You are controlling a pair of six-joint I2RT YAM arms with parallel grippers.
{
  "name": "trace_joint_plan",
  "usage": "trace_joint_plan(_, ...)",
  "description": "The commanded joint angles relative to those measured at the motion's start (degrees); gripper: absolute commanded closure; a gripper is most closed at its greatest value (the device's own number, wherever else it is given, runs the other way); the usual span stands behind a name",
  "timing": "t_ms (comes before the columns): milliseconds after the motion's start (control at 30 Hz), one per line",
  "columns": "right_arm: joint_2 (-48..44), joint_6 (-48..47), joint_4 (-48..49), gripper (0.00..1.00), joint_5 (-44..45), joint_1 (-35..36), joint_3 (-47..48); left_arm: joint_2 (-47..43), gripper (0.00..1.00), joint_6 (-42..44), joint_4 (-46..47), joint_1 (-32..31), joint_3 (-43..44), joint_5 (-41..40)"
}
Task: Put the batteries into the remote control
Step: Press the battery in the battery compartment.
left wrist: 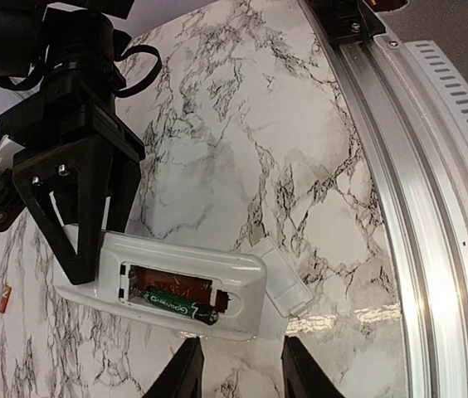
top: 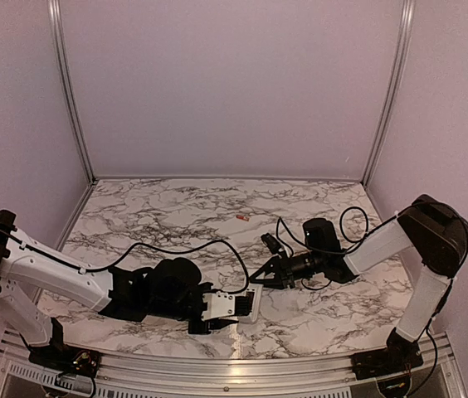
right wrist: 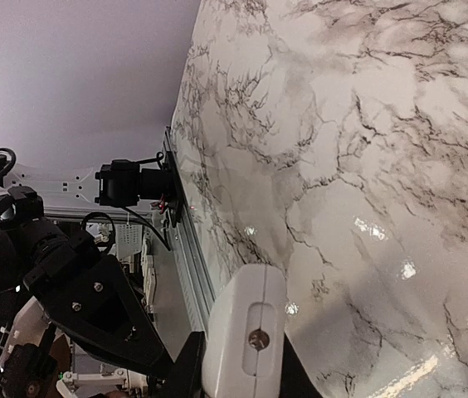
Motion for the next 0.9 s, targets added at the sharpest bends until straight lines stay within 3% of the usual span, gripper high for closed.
trace_joint_plan(0, 0.4, -1.9, -1.8, 1.0, -1.4, 0.8, 1.6, 3.3, 0.67, 3.9, -1.3, -1.0, 3.5, -1.7)
trace_joint_plan(867, 2.1, -2.8, -2.1, 1.0, -2.7, 1.5, 1.6, 12.2, 0.76, 7.7, -4.6, -1.5, 9.5, -2.8)
